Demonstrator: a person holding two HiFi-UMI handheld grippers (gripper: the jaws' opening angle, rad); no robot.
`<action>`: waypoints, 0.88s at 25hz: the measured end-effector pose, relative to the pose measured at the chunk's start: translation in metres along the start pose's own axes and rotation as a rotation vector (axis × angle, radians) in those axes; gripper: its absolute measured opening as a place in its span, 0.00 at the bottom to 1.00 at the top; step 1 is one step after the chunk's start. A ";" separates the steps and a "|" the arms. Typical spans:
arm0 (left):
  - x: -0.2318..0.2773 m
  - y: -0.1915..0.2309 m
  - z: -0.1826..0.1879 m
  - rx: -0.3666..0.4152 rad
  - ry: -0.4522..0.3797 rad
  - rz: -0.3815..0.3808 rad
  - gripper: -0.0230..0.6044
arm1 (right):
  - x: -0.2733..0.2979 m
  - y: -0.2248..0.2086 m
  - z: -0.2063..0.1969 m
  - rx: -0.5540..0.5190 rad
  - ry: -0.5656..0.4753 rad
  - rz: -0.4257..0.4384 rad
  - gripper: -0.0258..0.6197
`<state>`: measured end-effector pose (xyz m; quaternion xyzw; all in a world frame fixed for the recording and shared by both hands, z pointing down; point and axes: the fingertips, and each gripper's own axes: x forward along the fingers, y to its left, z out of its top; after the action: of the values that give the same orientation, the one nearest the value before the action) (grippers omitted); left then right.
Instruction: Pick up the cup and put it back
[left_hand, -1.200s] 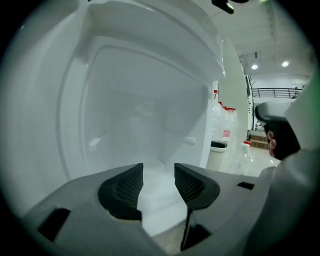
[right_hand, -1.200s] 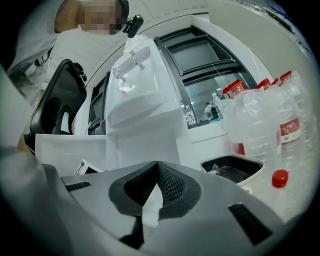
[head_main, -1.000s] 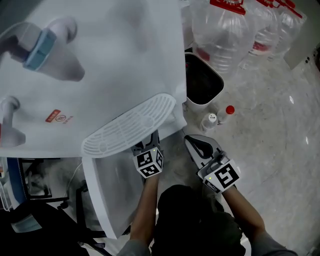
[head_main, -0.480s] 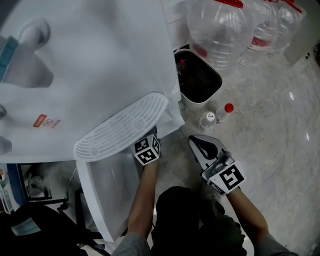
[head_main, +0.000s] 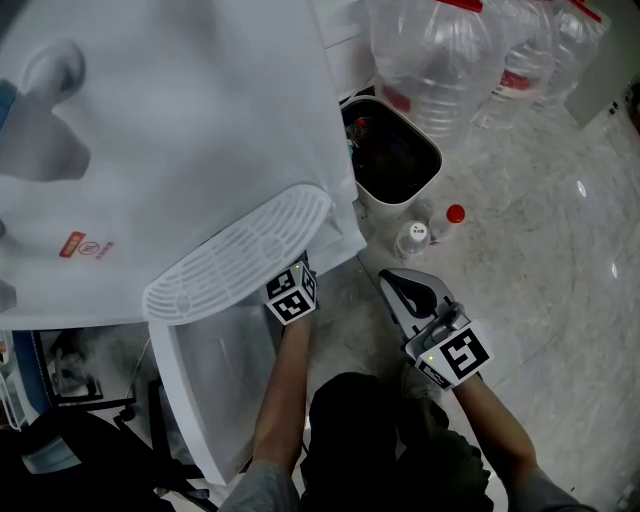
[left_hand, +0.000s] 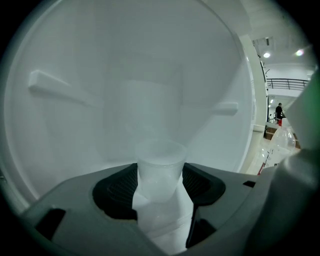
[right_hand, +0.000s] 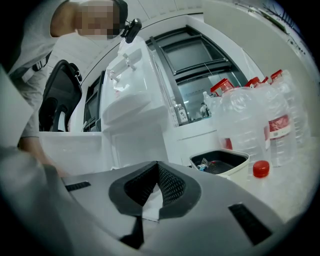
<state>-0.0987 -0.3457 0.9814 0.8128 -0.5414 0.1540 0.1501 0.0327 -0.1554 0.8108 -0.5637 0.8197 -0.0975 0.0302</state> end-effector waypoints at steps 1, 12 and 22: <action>0.000 0.000 0.001 0.000 -0.003 -0.001 0.49 | 0.000 0.000 0.000 0.000 -0.001 -0.001 0.05; -0.017 -0.005 0.021 0.033 -0.032 -0.056 0.47 | 0.001 0.006 0.002 0.005 -0.006 -0.009 0.05; -0.097 -0.031 0.037 0.041 -0.079 -0.142 0.46 | 0.009 0.014 0.003 0.038 -0.032 -0.022 0.05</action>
<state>-0.1027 -0.2686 0.9057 0.8576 -0.4844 0.1221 0.1226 0.0172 -0.1593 0.8059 -0.5735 0.8108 -0.1046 0.0530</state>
